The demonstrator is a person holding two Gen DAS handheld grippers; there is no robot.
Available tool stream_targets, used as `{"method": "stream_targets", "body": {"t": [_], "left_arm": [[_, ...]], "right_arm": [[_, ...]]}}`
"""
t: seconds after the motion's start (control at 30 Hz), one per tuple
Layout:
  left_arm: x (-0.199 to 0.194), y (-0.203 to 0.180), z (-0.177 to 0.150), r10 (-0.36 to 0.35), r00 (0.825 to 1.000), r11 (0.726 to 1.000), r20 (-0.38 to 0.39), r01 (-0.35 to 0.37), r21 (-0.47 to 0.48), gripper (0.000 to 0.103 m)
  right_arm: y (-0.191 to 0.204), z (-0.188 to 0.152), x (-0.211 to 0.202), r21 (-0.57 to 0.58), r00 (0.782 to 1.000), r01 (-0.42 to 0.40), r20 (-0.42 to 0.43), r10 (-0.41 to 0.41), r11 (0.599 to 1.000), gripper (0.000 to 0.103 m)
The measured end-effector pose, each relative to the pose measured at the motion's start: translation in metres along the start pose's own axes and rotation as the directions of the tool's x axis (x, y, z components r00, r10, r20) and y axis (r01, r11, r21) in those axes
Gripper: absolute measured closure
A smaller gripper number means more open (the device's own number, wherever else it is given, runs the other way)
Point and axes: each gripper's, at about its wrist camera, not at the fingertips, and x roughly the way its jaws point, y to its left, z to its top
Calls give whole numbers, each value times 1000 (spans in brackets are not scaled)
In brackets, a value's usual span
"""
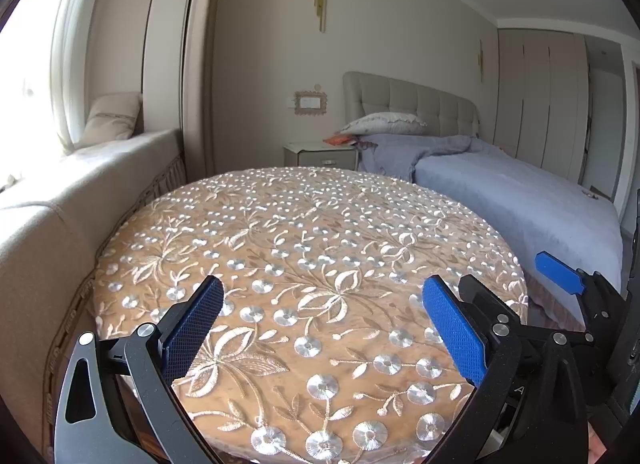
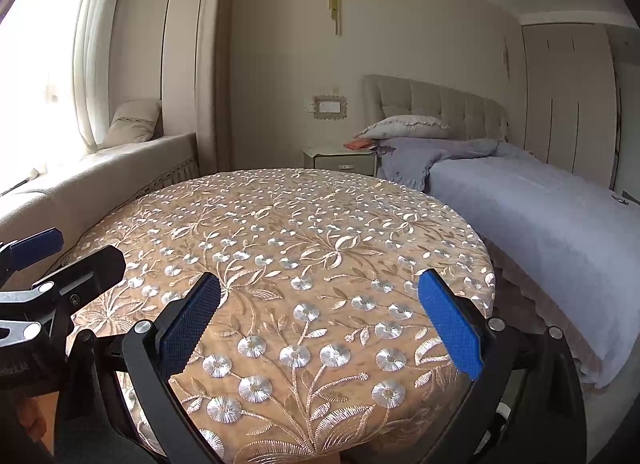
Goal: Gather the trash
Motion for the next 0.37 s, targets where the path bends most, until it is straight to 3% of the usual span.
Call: {"method": "stream_targets", "body": {"t": [0.37], "left_arm": [[16,-15,3,41,999,998,-33,-39,44,5]], "right_arm": [[-15,-8,10,31,1000,-5,-22,6,1000,5]]}}
